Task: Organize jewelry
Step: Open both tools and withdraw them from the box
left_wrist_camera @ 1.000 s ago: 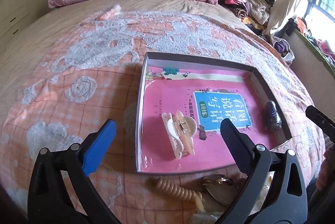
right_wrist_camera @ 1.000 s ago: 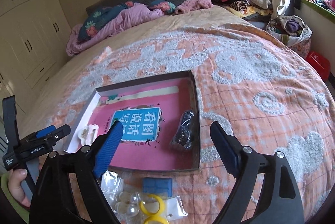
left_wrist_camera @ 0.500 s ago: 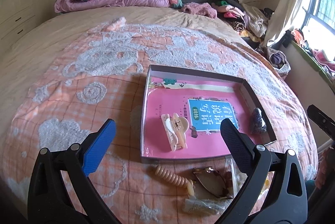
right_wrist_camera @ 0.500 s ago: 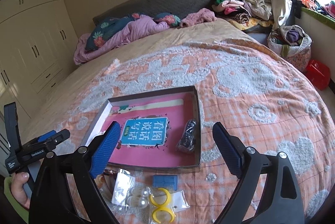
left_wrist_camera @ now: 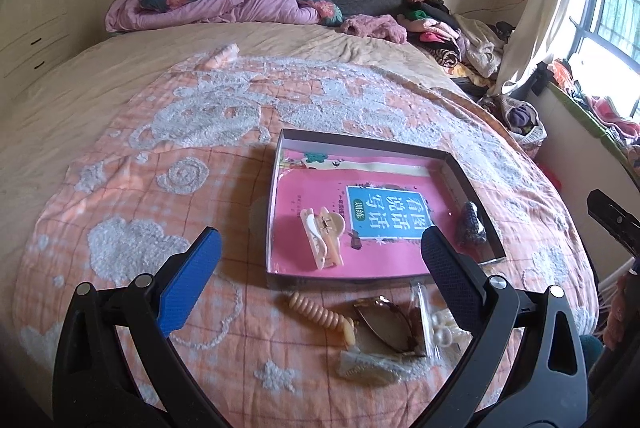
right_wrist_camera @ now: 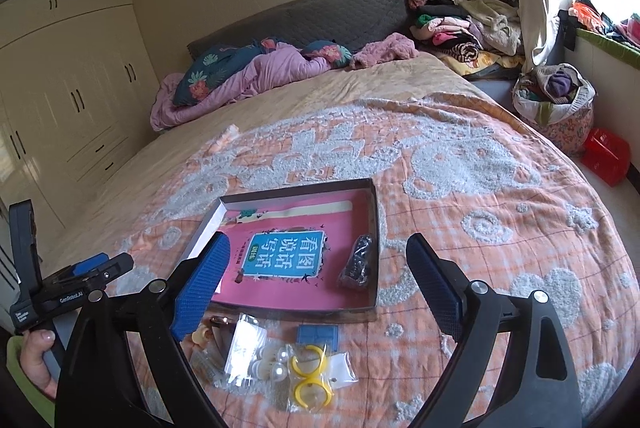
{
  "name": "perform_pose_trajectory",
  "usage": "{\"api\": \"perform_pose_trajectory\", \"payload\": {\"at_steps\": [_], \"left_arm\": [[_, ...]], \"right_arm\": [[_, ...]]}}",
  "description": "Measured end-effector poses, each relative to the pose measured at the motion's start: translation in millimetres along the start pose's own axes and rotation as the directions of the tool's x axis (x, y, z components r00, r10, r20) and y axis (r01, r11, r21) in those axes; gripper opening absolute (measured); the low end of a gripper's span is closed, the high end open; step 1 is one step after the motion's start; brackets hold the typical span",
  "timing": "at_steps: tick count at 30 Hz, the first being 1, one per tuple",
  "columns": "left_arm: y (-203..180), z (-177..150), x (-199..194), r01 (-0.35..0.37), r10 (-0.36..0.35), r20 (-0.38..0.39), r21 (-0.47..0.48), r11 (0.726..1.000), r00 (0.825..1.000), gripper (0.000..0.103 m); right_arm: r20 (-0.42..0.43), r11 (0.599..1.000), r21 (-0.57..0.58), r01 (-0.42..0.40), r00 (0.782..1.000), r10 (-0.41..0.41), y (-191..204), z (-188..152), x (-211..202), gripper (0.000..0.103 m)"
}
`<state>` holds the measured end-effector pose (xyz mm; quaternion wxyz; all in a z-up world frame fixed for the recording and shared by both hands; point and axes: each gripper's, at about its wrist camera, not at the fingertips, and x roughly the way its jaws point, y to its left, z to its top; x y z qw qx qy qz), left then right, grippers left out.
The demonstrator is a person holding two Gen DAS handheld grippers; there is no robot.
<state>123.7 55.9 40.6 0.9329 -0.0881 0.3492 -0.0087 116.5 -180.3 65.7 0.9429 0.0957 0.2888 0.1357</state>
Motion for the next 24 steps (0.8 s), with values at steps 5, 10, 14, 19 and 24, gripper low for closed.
{"api": "perform_pose_trajectory", "payload": {"at_steps": [5,10,14,19,24], "left_arm": [[-3,-7,-7,0.008,-0.007,-0.005,0.010,1.000,1.000,0.093],[-8,-17,-11,0.010,-0.010,-0.017,0.024,1.000,1.000,0.093],[-13,-26,-13,0.010,-0.008,-0.029,0.048,0.999,1.000,0.093],[-22,-40,-13,0.013,-0.008,-0.052,0.088,0.996,0.999,0.093],[-30,-52,-11,0.019,-0.010,-0.074,0.121,0.992,0.997,0.093]], "right_arm": [[-0.007,1.000,-0.013,-0.011,1.000,0.011,1,-6,-9,0.089],[-0.022,1.000,-0.024,-0.020,1.000,0.019,1,-14,-14,0.089],[-0.039,0.999,-0.030,-0.027,0.999,0.025,2,-21,-15,0.089],[-0.059,0.999,-0.034,-0.035,0.998,0.033,3,-31,-15,0.089],[-0.077,0.998,-0.045,-0.046,0.996,0.042,6,-39,-14,0.089]]}}
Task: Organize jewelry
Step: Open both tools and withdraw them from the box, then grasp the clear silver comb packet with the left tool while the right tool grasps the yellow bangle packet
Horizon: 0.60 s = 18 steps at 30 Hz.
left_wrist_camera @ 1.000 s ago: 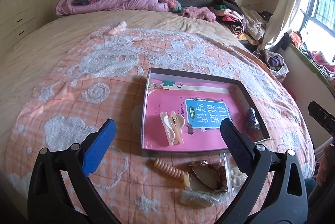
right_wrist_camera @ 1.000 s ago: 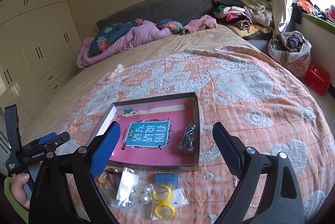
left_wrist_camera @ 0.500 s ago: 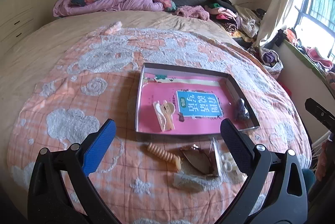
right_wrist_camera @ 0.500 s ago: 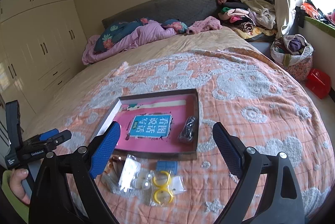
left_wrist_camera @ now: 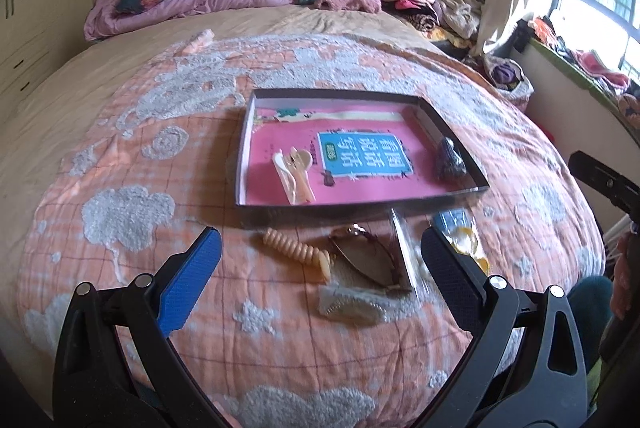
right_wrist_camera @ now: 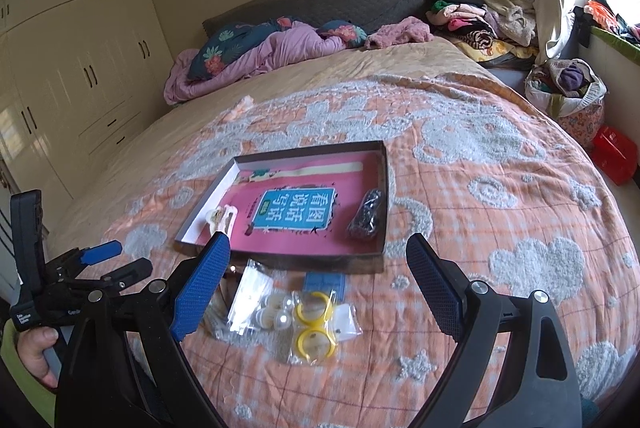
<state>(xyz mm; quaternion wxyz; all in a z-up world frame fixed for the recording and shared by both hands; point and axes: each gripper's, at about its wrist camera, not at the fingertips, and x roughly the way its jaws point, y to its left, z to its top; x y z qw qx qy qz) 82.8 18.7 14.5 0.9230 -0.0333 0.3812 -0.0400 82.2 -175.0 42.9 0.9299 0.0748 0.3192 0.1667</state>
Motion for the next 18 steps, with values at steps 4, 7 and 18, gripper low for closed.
{"api": "perform_pose_trajectory", "payload": {"at_steps": [4,7,18], "left_arm": [[-5,-6,2,0.001,0.000,-0.011,0.023,1.000,1.000,0.093],[-9,-11,3,-0.001,0.002,-0.020,0.038,0.999,1.000,0.093],[-19,-27,11,0.002,0.005,-0.066,0.100,0.995,0.998,0.093]], "right_arm": [[-0.011,1.000,-0.013,-0.003,1.000,0.003,3,-4,0,0.089],[-0.019,1.000,-0.016,-0.005,1.000,0.005,3,-7,0,0.089],[-0.079,0.999,-0.044,-0.012,0.997,0.008,10,-28,9,0.089]]}}
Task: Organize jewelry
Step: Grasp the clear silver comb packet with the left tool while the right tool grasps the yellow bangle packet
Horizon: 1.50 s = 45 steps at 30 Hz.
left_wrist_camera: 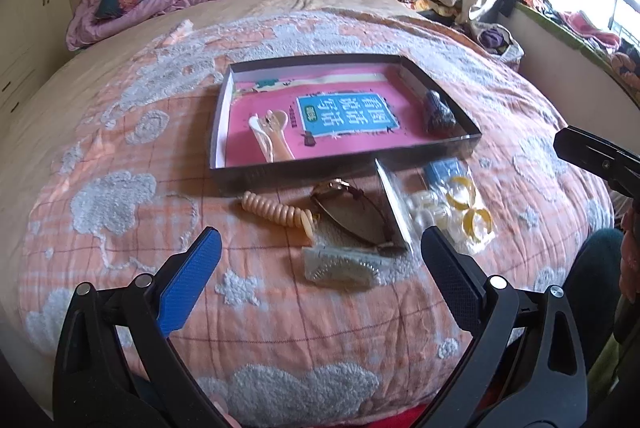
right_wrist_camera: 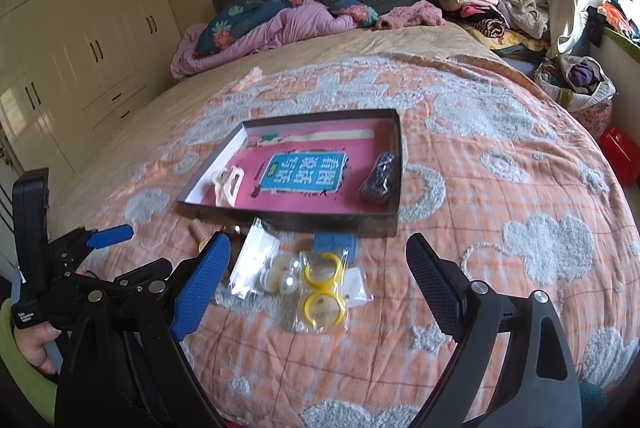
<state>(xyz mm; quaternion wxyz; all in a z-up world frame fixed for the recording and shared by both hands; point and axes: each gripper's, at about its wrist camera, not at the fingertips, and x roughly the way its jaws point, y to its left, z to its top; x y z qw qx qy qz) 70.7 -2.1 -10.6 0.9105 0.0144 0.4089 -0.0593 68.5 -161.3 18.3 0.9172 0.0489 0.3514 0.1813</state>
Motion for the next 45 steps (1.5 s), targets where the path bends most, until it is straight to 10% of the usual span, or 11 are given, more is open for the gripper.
{"api": "perform_pose_trajectory", "payload": {"at_steps": [23,42,45], "left_arm": [[-11,-28,49,0.016,-0.008,-0.142,0.055,0.998,0.990,0.093],[-5,-28,75,0.035,-0.033,-0.148,0.014,0.999,0.988,0.093],[-7,-29,74,0.053,-0.050,-0.136,0.022,0.998,0.989,0.073]], "right_arm": [[-0.129,0.999,-0.020,0.026,0.991,-0.029,-4,-35,48,0.088],[-0.186,0.994,-0.108,0.010,0.982,-0.030,-2,-49,98,0.033],[-0.173,0.997,-0.072,0.005,0.985,-0.018,-8,-48,90,0.033]]}}
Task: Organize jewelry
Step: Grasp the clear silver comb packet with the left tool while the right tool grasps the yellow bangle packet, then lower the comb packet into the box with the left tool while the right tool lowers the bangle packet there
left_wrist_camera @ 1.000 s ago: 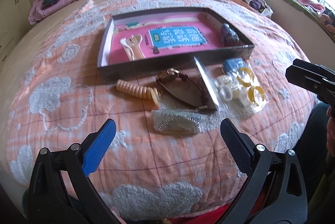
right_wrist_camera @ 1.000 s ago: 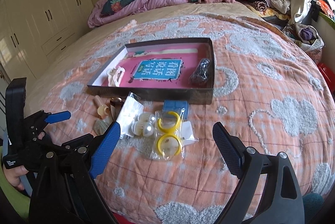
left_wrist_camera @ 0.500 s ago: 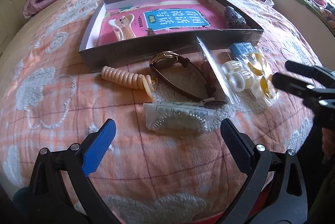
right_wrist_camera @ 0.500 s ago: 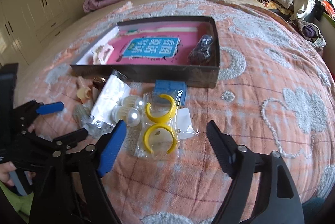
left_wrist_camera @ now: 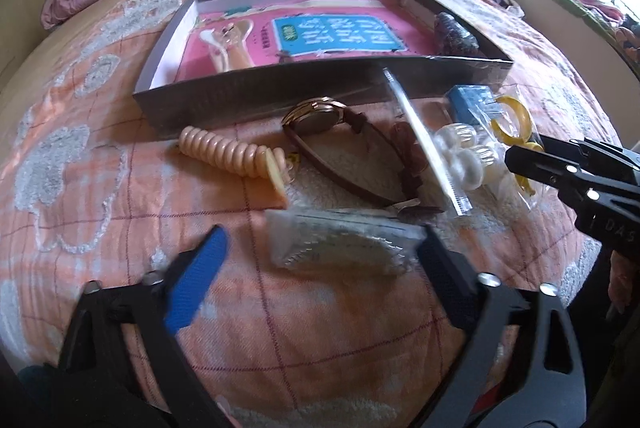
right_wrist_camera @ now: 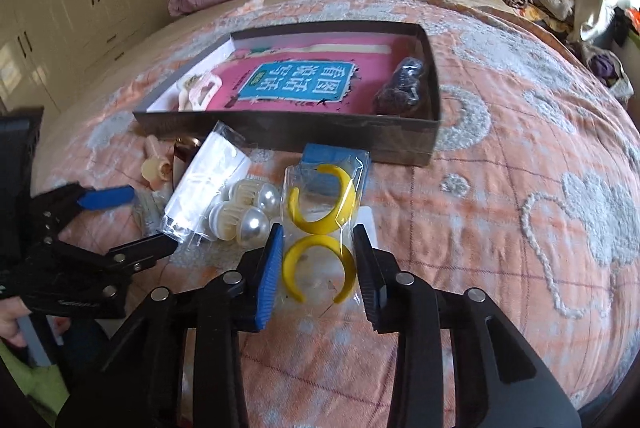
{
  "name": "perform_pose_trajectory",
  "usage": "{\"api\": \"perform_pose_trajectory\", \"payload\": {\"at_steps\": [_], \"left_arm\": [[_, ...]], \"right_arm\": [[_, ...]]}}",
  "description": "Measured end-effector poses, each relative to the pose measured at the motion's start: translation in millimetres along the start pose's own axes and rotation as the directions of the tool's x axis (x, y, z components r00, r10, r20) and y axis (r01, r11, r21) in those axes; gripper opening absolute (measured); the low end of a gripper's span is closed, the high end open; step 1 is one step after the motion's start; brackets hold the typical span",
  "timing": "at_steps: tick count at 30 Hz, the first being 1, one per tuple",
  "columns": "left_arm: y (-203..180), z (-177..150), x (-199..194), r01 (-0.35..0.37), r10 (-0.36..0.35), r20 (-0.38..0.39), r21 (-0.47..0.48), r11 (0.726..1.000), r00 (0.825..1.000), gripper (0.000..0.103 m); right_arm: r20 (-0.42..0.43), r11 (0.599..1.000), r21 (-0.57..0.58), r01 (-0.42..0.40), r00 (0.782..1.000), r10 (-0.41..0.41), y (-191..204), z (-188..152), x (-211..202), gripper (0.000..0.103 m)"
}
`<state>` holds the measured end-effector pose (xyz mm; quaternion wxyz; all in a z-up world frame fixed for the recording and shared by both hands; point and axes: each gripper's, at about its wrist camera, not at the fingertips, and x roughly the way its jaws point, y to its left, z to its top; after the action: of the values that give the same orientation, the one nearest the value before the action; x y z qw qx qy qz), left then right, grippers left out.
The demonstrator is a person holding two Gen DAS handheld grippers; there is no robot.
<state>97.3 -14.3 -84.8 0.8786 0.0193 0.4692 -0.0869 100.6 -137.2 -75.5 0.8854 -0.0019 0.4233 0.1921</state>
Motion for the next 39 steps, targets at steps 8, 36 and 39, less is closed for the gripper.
{"api": "perform_pose_trajectory", "payload": {"at_steps": [8,36,39], "left_arm": [[-2,0,-6,0.031,-0.031,0.010,0.002,1.000,0.999,0.064],[40,35,-77,0.020,0.004,0.206,-0.114,0.993,0.979,0.064],[42,40,-79,0.019,0.007,0.216,-0.120,0.993,0.976,0.064]], "right_arm": [[0.054,0.999,0.032,-0.028,0.998,0.026,-4,4,-26,0.033],[0.175,0.997,-0.007,-0.076,0.982,0.076,20,32,-78,0.033],[0.180,0.997,-0.003,-0.075,0.981,0.074,19,35,-79,0.033]]}}
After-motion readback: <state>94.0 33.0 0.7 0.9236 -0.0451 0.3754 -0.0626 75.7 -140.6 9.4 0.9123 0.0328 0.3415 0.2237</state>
